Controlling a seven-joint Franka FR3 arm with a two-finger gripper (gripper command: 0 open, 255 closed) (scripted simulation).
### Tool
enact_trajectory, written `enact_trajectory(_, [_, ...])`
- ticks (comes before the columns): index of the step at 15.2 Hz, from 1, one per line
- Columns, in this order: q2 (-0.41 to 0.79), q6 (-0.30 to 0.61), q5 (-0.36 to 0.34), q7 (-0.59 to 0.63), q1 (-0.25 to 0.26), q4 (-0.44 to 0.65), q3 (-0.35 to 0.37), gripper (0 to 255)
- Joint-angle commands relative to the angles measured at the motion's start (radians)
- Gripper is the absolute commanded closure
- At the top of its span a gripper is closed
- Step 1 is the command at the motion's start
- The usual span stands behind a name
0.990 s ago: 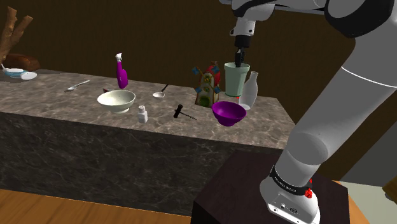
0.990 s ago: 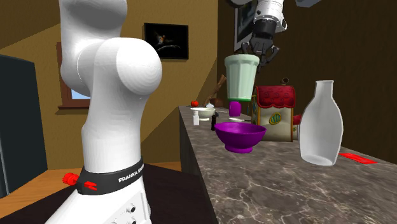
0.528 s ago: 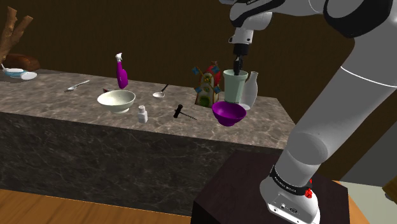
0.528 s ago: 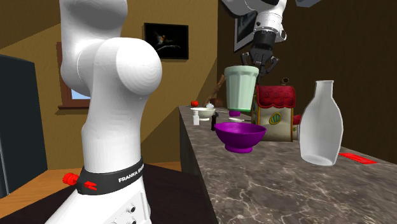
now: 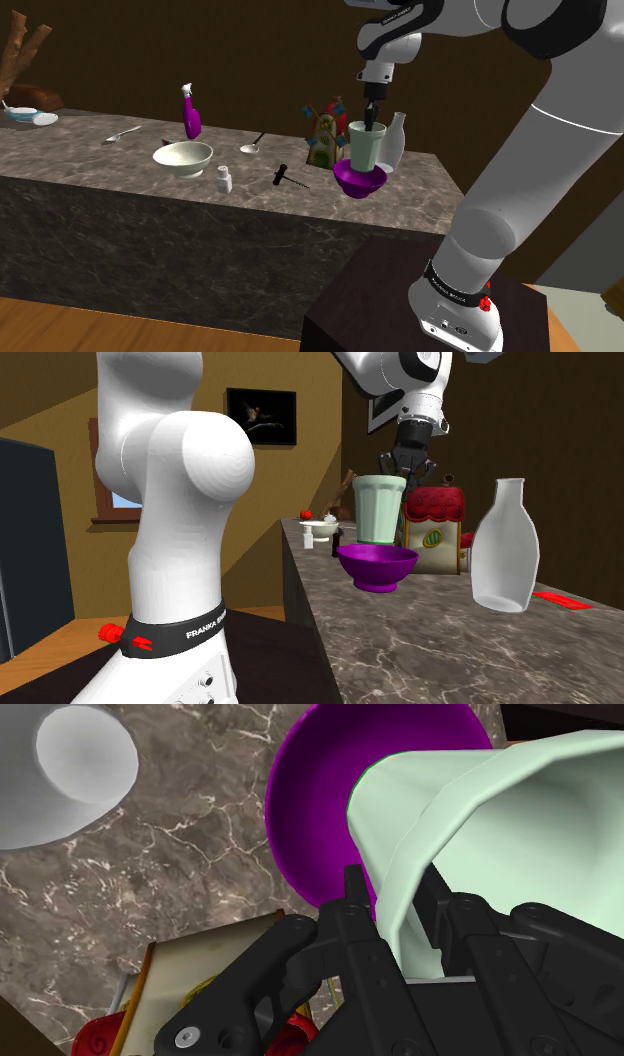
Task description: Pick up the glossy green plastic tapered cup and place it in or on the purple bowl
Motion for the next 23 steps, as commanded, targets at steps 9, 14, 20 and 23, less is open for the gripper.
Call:
enact_trajectory(9, [0.003, 0.014, 0.001, -0.002, 0.0, -0.01, -0.001, 0])
enact_trajectory(14, [0.003, 0.014, 0.001, -0.002, 0.0, -0.01, -0.001, 0])
enact_trajectory(20, [0.012, -0.113, 0.003, -0.004, -0.002, 0.125, -0.004, 0])
enact_trajectory(23, [0.012, -0.113, 0.003, -0.004, -0.002, 0.125, -0.004, 0])
